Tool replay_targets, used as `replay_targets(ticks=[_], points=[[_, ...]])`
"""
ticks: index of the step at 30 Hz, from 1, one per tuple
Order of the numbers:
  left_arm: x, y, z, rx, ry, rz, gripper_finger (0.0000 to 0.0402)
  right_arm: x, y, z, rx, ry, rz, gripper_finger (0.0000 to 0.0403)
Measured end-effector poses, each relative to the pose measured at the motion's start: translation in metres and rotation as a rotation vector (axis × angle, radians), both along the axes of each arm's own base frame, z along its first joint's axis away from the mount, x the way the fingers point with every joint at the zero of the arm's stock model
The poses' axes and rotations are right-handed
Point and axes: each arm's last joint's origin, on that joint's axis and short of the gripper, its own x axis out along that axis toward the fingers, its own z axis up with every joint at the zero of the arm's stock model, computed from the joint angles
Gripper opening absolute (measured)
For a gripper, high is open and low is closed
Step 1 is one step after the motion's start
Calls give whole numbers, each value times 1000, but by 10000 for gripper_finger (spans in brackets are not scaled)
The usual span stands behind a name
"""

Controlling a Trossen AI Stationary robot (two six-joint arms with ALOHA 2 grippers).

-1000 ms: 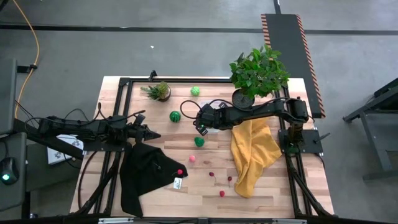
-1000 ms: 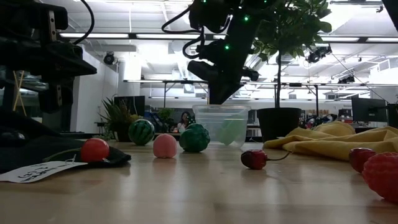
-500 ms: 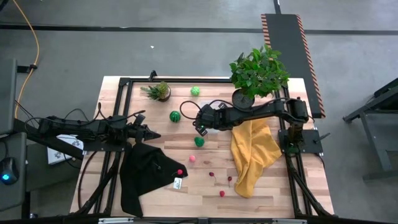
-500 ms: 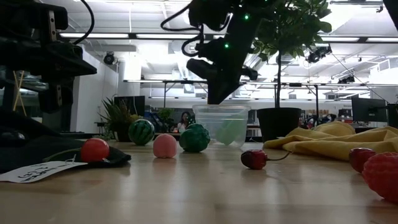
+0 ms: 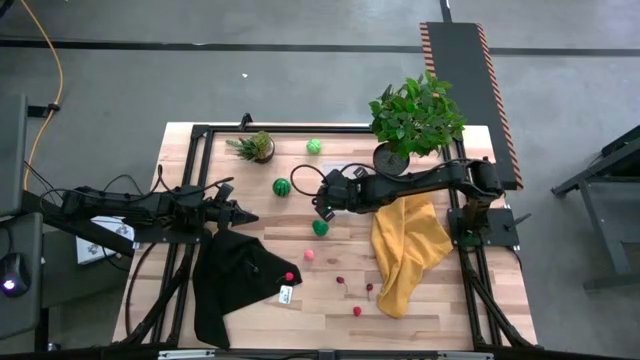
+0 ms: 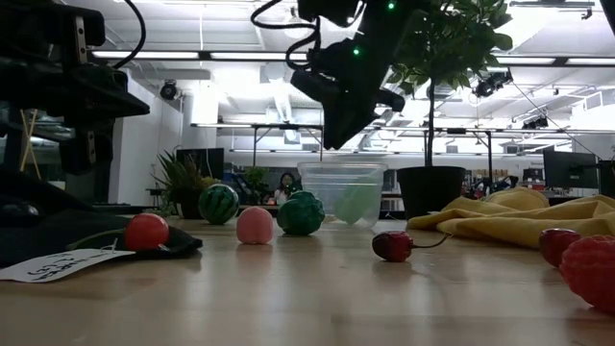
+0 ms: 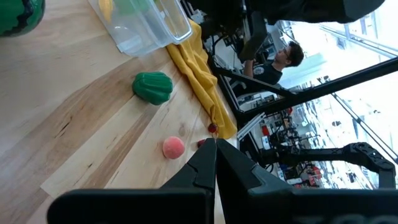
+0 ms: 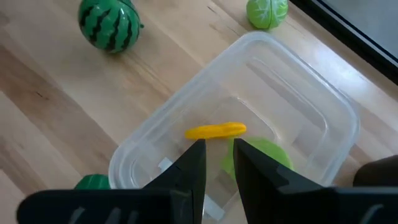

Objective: Pick and placing Produce into tupperware
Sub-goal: Put the right red cherry into the transparent bin

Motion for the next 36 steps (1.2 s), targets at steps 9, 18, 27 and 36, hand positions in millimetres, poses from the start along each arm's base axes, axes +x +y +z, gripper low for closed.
replay_targets(ticks=[9,18,27,36], points=[[0,0,0,0,0,0,1,-6,21,9,16,-32,16,73],[0,0,0,0,0,0,1,-19,46,35,54,-123,59,73],[0,0,0,0,0,0,1,-24,83,57,277,-258,227,73],[0,0,0,0,0,0,1,-25,118,64,408,-344,358,73]])
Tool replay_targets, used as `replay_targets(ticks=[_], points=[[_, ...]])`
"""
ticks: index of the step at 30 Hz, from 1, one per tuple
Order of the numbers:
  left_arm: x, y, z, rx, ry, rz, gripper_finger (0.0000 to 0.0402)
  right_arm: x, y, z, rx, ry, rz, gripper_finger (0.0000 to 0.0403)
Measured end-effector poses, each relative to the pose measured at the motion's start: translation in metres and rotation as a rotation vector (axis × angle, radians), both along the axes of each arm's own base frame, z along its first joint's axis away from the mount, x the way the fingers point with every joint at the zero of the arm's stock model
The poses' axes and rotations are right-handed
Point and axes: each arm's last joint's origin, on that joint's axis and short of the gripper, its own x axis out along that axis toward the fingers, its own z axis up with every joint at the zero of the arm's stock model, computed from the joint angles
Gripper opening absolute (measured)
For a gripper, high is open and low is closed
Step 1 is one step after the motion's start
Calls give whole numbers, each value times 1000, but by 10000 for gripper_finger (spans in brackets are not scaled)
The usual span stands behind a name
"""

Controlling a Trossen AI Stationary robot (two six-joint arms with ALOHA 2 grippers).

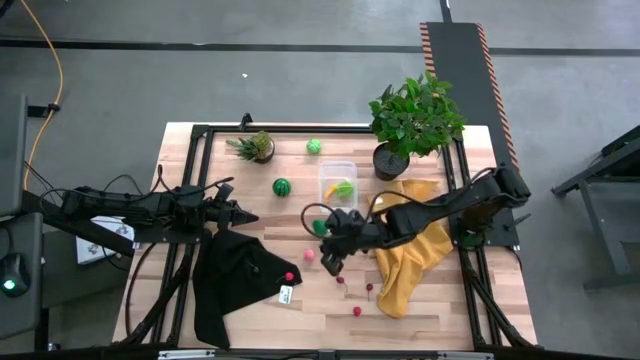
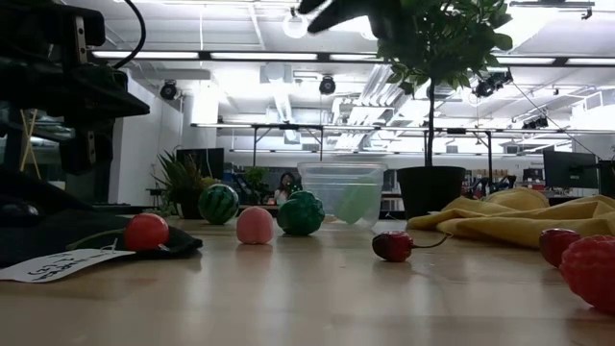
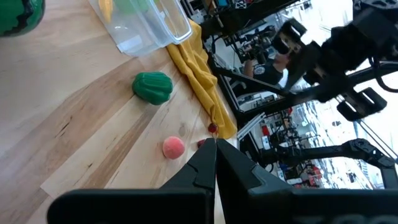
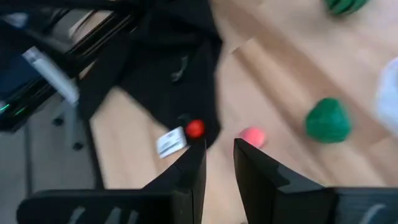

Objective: Pick and placing Produce into tupperware
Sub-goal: Put the right red cherry into the transparent bin

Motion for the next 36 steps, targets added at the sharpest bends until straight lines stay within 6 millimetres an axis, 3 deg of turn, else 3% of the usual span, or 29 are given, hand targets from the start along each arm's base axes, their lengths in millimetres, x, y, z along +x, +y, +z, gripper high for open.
replay_targets(ticks=[10,18,36], points=[[0,0,0,0,0,0,1,-11,35,0,212,56,179,73],[0,0,0,0,0,0,1,-24,61,-5,269,82,239,73],[0,0,0,0,0,0,1,-55,85,-21,258,290,46,73]])
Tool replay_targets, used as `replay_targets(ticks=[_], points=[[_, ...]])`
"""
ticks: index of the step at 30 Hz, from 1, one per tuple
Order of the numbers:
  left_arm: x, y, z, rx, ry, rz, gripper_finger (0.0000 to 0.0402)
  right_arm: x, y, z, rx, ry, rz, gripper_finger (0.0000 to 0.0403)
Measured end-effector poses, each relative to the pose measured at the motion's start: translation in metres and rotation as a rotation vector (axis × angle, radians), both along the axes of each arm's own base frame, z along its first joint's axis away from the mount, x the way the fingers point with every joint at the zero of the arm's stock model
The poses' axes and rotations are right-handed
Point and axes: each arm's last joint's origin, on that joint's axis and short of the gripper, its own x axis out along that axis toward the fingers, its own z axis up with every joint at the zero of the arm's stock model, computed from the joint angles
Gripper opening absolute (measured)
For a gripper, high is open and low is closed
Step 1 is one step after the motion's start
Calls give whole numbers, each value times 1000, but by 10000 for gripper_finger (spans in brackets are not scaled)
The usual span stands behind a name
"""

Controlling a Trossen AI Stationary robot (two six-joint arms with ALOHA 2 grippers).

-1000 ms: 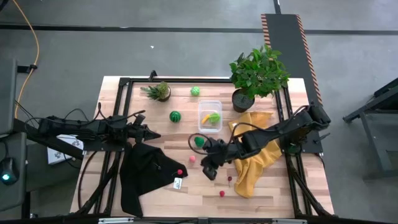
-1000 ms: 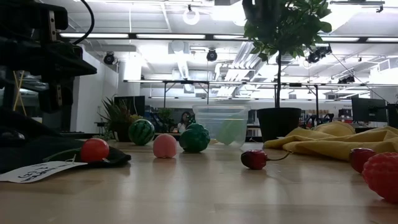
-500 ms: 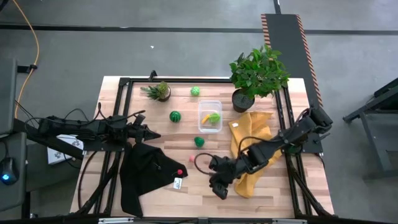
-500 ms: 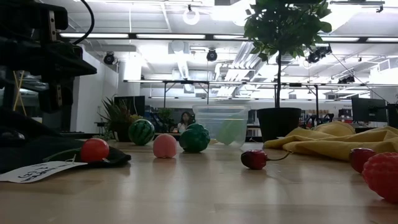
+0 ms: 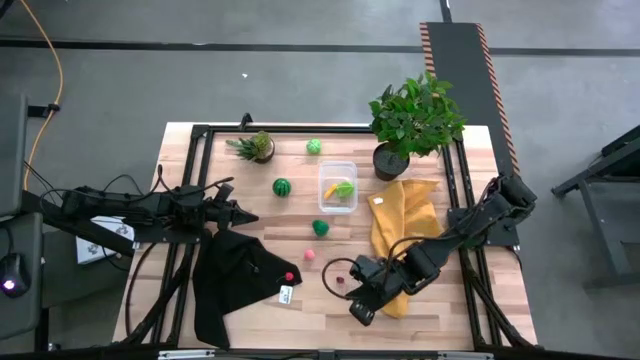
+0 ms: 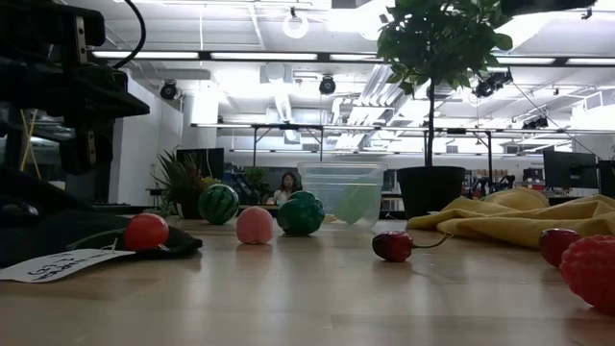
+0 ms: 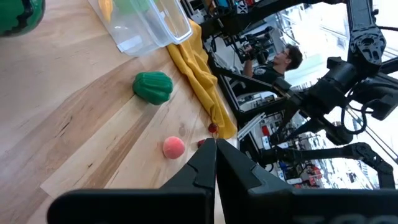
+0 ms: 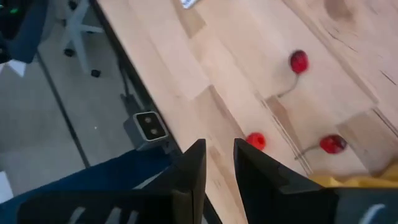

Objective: Pick and placing Produce into tupperware
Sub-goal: Put the right red cherry into the transparent bin

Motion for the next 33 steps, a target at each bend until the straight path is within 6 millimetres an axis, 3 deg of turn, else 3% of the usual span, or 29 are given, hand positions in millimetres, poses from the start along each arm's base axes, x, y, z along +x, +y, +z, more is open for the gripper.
replay_targets(ticks=[13,24,33], points=[[0,0,0,0,0,0,1,4,6,-33,-50,150,-60,73],[0,0,0,0,0,0,1,-1,-4,-41,-134,263,-119,74],[0,0,0,0,1,0,1,4,0,-61,-136,326,-105,147]])
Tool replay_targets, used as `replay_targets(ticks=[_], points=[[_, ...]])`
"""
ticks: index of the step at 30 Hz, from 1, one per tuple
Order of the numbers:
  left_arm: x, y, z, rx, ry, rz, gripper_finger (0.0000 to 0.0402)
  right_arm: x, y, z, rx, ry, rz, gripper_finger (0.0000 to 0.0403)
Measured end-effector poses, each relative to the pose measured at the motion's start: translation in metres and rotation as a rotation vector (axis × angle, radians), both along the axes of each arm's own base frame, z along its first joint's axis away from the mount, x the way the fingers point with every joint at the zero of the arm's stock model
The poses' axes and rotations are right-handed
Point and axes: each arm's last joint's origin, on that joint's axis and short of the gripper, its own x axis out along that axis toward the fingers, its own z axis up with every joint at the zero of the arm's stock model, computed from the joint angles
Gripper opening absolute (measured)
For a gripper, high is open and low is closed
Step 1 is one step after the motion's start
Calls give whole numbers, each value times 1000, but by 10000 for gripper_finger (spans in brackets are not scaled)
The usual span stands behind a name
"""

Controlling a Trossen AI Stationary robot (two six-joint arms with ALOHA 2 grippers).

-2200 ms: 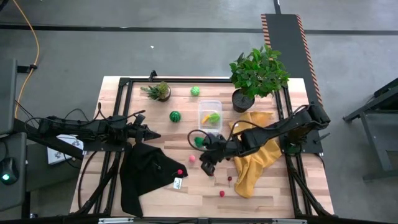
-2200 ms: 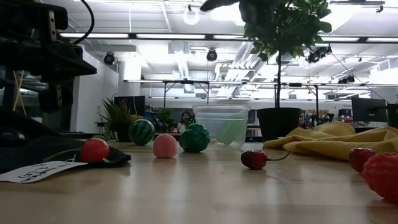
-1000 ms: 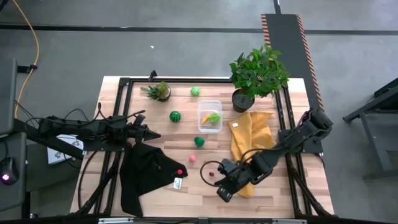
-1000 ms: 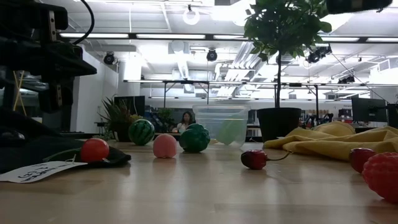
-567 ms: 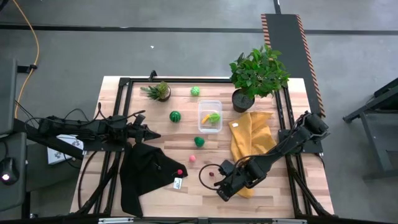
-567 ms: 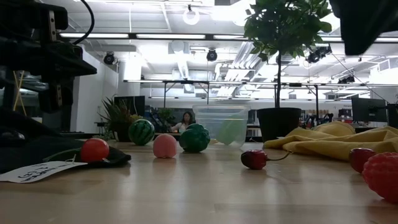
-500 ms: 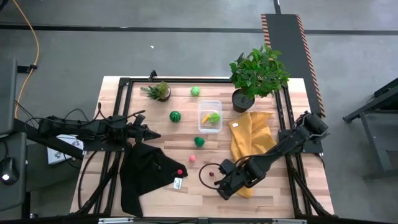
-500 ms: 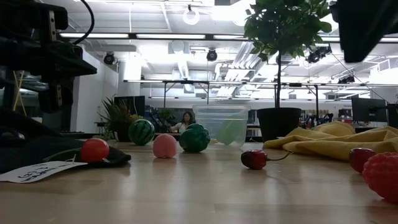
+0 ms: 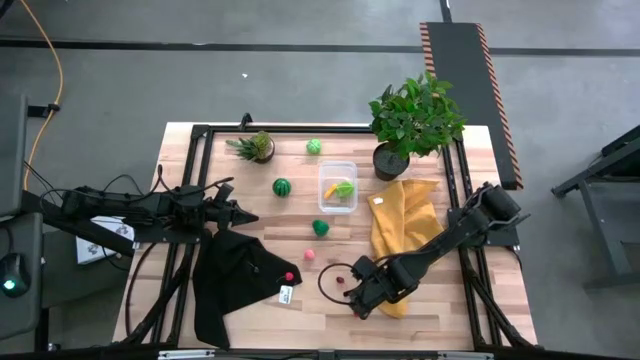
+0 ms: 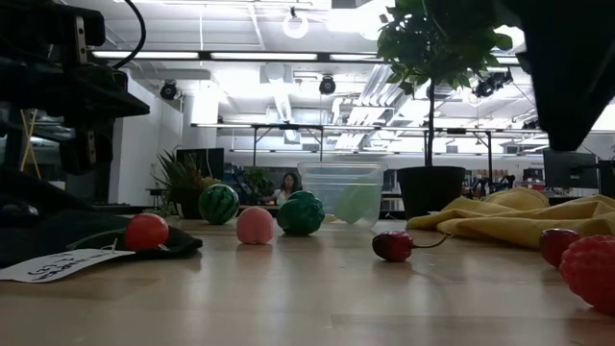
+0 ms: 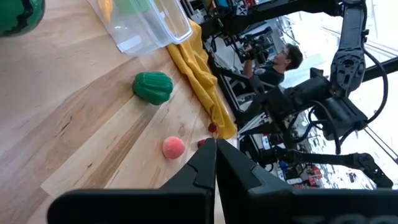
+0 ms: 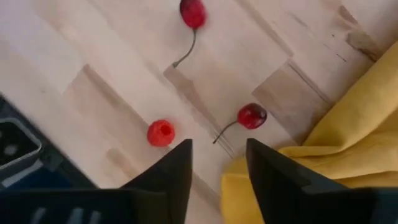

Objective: Pick and placing Produce into tupperware
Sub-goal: Put the right red cherry into the transparent bin

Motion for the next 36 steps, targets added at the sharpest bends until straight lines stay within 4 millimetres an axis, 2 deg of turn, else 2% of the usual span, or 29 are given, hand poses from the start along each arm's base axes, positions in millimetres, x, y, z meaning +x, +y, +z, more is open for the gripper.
replay_targets(ticks=[5,15,19,36], points=[[0,0,0,0,0,0,1,-1,-2,-3,-60,0,-37,171],[0,0,0,0,0,0,1,-1,-1,-10,-56,39,-73,153],[0,0,0,0,-1,0,1,1,2,-20,-35,82,-67,150],[0,0,0,0,-1,0,1,7,-1,-34,-47,110,-93,186]])
